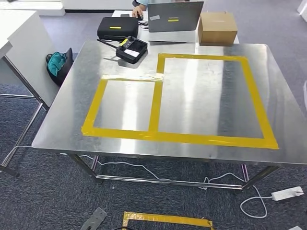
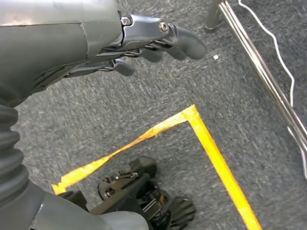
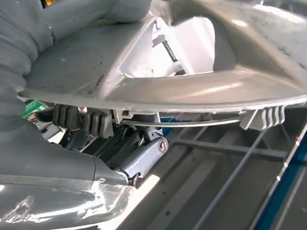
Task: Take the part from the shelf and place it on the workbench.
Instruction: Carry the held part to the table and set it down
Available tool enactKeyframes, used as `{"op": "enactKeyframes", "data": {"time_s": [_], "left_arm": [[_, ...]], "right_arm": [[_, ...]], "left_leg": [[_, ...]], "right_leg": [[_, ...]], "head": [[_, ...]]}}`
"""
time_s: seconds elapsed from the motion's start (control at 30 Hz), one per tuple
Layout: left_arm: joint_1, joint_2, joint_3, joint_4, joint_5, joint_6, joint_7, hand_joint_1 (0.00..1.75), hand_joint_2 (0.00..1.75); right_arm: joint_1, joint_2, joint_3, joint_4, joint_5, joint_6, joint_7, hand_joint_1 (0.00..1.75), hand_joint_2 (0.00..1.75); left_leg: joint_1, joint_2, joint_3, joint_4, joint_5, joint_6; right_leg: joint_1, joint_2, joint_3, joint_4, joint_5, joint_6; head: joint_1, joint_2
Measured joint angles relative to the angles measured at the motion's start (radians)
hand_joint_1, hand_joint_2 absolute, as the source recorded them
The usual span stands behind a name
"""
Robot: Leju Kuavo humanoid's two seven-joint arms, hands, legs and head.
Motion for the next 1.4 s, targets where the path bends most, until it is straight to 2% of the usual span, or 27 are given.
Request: {"op": "enactKeyframes", "data": {"time_s": [0.07, 0.1, 0.13, 0.2, 0.23, 0.27, 0.3, 0.37, 0.43, 0.53, 0.6, 0.63, 0.7, 0.73, 0.77, 0.8, 0.87, 0.93, 1.03, 1.1, 1.13, 1.2, 1.23, 1.27, 1.3, 1.33, 1.4], "left_arm": [[-0.001, 0.001, 0.000, 0.000, 0.000, 0.002, 0.000, 0.00, 1.75], [-0.002, 0.001, 0.000, 0.000, 0.000, 0.002, 0.000, 0.00, 1.75], [-0.002, 0.001, 0.000, 0.000, 0.000, 0.004, 0.000, 0.00, 1.75], [-0.002, 0.001, 0.000, 0.000, 0.000, 0.010, 0.002, 0.00, 1.75], [-0.001, 0.001, 0.001, 0.000, 0.000, 0.013, 0.004, 0.00, 1.75], [0.000, 0.001, 0.001, 0.000, 0.000, 0.015, 0.005, 0.00, 1.75], [0.000, 0.001, 0.001, 0.000, 0.000, 0.016, 0.006, 0.00, 1.75], [0.000, 0.001, 0.001, 0.000, 0.000, 0.018, 0.006, 0.00, 1.75], [0.000, 0.002, 0.001, 0.000, 0.000, 0.023, 0.007, 0.00, 1.75], [-0.001, 0.001, 0.002, 0.000, 0.000, 0.029, 0.008, 0.00, 1.75], [-0.002, 0.000, 0.002, 0.000, 0.000, 0.031, 0.008, 0.00, 1.75], [-0.003, 0.000, 0.002, 0.000, 0.001, 0.031, 0.008, 0.00, 1.75], [-0.004, 0.000, 0.003, 0.000, 0.000, 0.031, 0.008, 0.00, 1.75], [-0.003, 0.000, 0.003, 0.000, 0.000, 0.031, 0.008, 0.00, 1.75], [-0.003, -0.001, 0.003, 0.000, 0.000, 0.031, 0.008, 0.00, 1.75], [-0.002, -0.001, 0.003, 0.000, -0.001, 0.031, 0.009, 0.00, 1.75], [-0.002, -0.001, 0.003, 0.000, -0.001, 0.032, 0.009, 0.00, 1.75], [-0.003, -0.001, 0.003, 0.000, -0.001, 0.032, 0.009, 0.00, 1.75], [-0.003, -0.001, 0.003, 0.000, -0.002, 0.033, 0.009, 0.00, 1.75], [-0.003, 0.000, 0.003, 0.000, -0.004, 0.033, 0.009, 0.00, 1.75], [-0.003, 0.000, 0.003, 0.000, -0.004, 0.033, 0.009, 0.00, 1.75], [-0.003, 0.000, 0.003, 0.000, -0.004, 0.033, 0.009, 0.00, 1.75], [-0.002, 0.000, 0.003, 0.000, -0.004, 0.033, 0.009, 0.00, 1.75], [-0.001, 0.000, 0.003, 0.000, -0.004, 0.033, 0.009, 0.00, 1.75], [-0.001, 0.000, 0.003, 0.000, -0.004, 0.033, 0.009, 0.00, 1.75], [-0.001, 0.000, 0.003, 0.000, -0.004, 0.033, 0.009, 0.00, 1.75], [-0.002, -0.001, 0.003, 0.000, -0.004, 0.033, 0.009, 0.00, 1.75]], "right_arm": [[0.000, 0.000, -0.001, 0.000, -0.001, 0.000, -0.001, 1.69, 1.75], [0.000, 0.000, -0.001, 0.000, -0.002, 0.000, -0.001, 1.69, 1.75], [-0.001, 0.000, -0.001, 0.000, -0.002, -0.001, -0.002, 1.69, 1.75], [-0.002, 0.000, -0.001, 0.000, -0.005, -0.001, -0.004, 1.69, 1.75], [-0.002, 0.000, -0.001, 0.000, -0.006, -0.001, -0.004, 1.69, 1.75], [-0.002, 0.000, -0.001, 0.000, -0.006, -0.001, -0.004, 1.69, 1.75], [-0.002, 0.000, -0.001, 0.000, -0.006, -0.001, -0.004, 1.69, 1.75], [-0.003, 0.000, -0.001, 0.000, -0.006, -0.001, -0.003, 1.69, 1.75], [-0.004, 0.000, -0.001, 0.000, -0.006, 0.000, -0.003, 1.69, 1.75], [-0.004, 0.000, -0.001, 0.000, -0.006, 0.000, -0.003, 1.69, 1.75], [-0.004, 0.000, -0.001, 0.000, -0.007, 0.000, -0.004, 1.69, 1.75], [-0.005, 0.000, 0.000, 0.000, -0.007, 0.000, -0.004, 1.69, 1.75], [-0.006, 0.000, 0.001, 0.001, -0.008, 0.000, -0.004, 1.69, 1.75], [-0.006, 0.000, 0.001, 0.001, -0.009, 0.000, -0.004, 1.69, 1.75], [-0.006, 0.000, 0.001, 0.002, -0.009, 0.000, -0.004, 1.69, 1.75], [-0.006, 0.000, 0.001, 0.002, -0.009, 0.000, -0.004, 1.69, 1.75], [-0.006, 0.000, 0.001, 0.002, -0.010, 0.000, -0.003, 1.69, 1.75], [-0.007, 0.000, 0.001, 0.002, -0.010, 0.000, -0.004, 1.69, 1.75], [-0.006, 0.000, 0.001, 0.002, -0.010, 0.000, -0.003, 1.69, 1.75], [-0.006, 0.000, 0.001, 0.002, -0.010, 0.000, -0.002, 1.69, 1.75], [-0.006, 0.000, 0.001, 0.002, -0.010, 0.000, -0.002, 1.69, 1.75], [-0.006, 0.000, 0.001, 0.002, -0.009, 0.000, -0.002, 1.69, 1.75], [-0.006, 0.000, 0.001, 0.002, -0.009, 0.000, -0.002, 1.69, 1.75], [-0.006, 0.000, 0.001, 0.002, -0.009, 0.000, -0.002, 1.69, 1.75], [-0.006, 0.000, 0.001, 0.002, -0.009, 0.000, -0.002, 1.69, 1.75], [-0.006, 0.000, 0.001, 0.002, -0.009, 0.000, -0.002, 1.69, 1.75], [-0.006, 0.000, 0.001, 0.002, -0.009, 0.000, -0.001, 1.69, 1.75]], "left_leg": [[0.001, 0.000, -0.002, 0.016, -0.007, -0.008], [0.002, 0.000, -0.019, 0.048, -0.020, -0.013], [0.002, 0.000, -0.049, 0.101, -0.041, -0.018], [0.004, 0.001, -0.138, 0.234, -0.090, -0.023], [0.004, 0.001, -0.174, 0.276, -0.097, -0.023], [0.003, 0.000, -0.195, 0.285, -0.083, -0.020], [0.002, 0.000, -0.196, 0.257, -0.048, -0.016], [-0.002, 0.001, -0.167, 0.138, 0.049, -0.002], [-0.007, -0.001, -0.143, 0.047, 0.090, 0.008], [-0.006, -0.002, -0.135, 0.021, 0.099, 0.009], [-0.001, -0.003, -0.126, 0.014, 0.100, 0.016], [0.001, -0.003, -0.122, 0.012, 0.098, 0.020], [0.000, -0.003, -0.119, 0.012, 0.093, 0.026], [-0.001, -0.004, -0.117, 0.012, 0.091, 0.028], [-0.002, -0.005, -0.115, 0.012, 0.088, 0.029], [-0.002, -0.007, -0.110, 0.012, 0.085, 0.028], [-0.003, -0.011, -0.099, 0.013, 0.078, 0.025], [-0.006, -0.015, -0.091, 0.014, 0.071, 0.017], [-0.008, -0.017, -0.091, 0.013, 0.070, 0.003], [-0.007, -0.015, -0.101, 0.038, 0.050, -0.009], [-0.006, -0.014, -0.119, 0.078, 0.025, -0.015], [0.000, -0.011, -0.183, 0.213, -0.041, -0.026], [0.003, -0.011, -0.212, 0.270, -0.059, -0.029], [0.005, -0.010, -0.229, 0.299, -0.061, -0.031], [0.006, -0.010, -0.225, 0.287, -0.041, -0.032], [0.008, -0.009, -0.202, 0.238, -0.007, -0.032], [0.009, -0.002, -0.132, 0.097, 0.056, -0.032]], "right_leg": [[-0.003, 0.002, 0.008, -0.002, 0.001, -0.011], [-0.004, 0.002, 0.013, -0.004, -0.001, -0.015], [-0.004, 0.002, 0.016, -0.005, -0.003, -0.019], [-0.004, 0.002, 0.022, -0.006, -0.010, -0.025], [-0.004, 0.002, 0.026, -0.006, -0.014, -0.027], [-0.004, 0.003, 0.032, -0.006, -0.019, -0.027], [-0.003, 0.003, 0.040, -0.006, -0.024, -0.027], [-0.002, 0.004, 0.059, -0.007, -0.036, -0.024], [0.001, 0.005, 0.065, -0.008, -0.048, -0.015], [0.003, 0.005, 0.065, -0.017, -0.058, 0.003], [0.004, 0.002, 0.055, 0.017, -0.083, 0.013], [0.004, 0.001, 0.033, 0.064, -0.109, 0.017], [0.004, 0.000, -0.042, 0.197, -0.166, 0.021], [0.005, 0.000, -0.075, 0.245, -0.177, 0.022], [0.005, 0.000, -0.091, 0.261, -0.168, 0.022], [0.005, 0.001, -0.086, 0.235, -0.137, 0.020], [0.005, 0.001, -0.033, 0.103, -0.056, 0.015], [0.007, 0.001, 0.013, 0.003, -0.012, 0.007], [0.008, 0.001, 0.024, -0.014, -0.005, -0.008], [0.003, -0.001, 0.026, -0.020, -0.001, -0.018], [0.000, -0.003, 0.028, -0.022, 0.000, -0.022], [-0.002, -0.005, 0.028, -0.022, -0.001, -0.026], [-0.002, -0.006, 0.028, -0.022, -0.001, -0.027], [-0.003, -0.007, 0.028, -0.022, -0.002, -0.027], [-0.004, -0.007, 0.030, -0.022, -0.003, -0.026], [-0.005, -0.007, 0.032, -0.022, -0.005, -0.024], [-0.005, -0.007, 0.037, -0.020, -0.010, -0.016]], "head": [[-0.004, 0.000], [-0.005, 0.000], [-0.006, 0.000], [-0.008, 0.000], [-0.009, 0.000], [-0.009, 0.000], [-0.009, 0.000], [-0.009, 0.000], [-0.010, 0.000], [-0.013, 0.000], [-0.010, 0.000], [-0.008, 0.000], [-0.006, 0.000], [-0.006, 0.000], [-0.006, 0.000], [-0.006, 0.000], [-0.006, 0.000], [-0.006, 0.000], [-0.007, 0.000], [-0.011, 0.000], [-0.014, 0.000], [-0.020, 0.000], [-0.019, 0.000], [-0.020, 0.000], [-0.020, 0.000], [-0.019, 0.000], [-0.021, 0.000]]}}
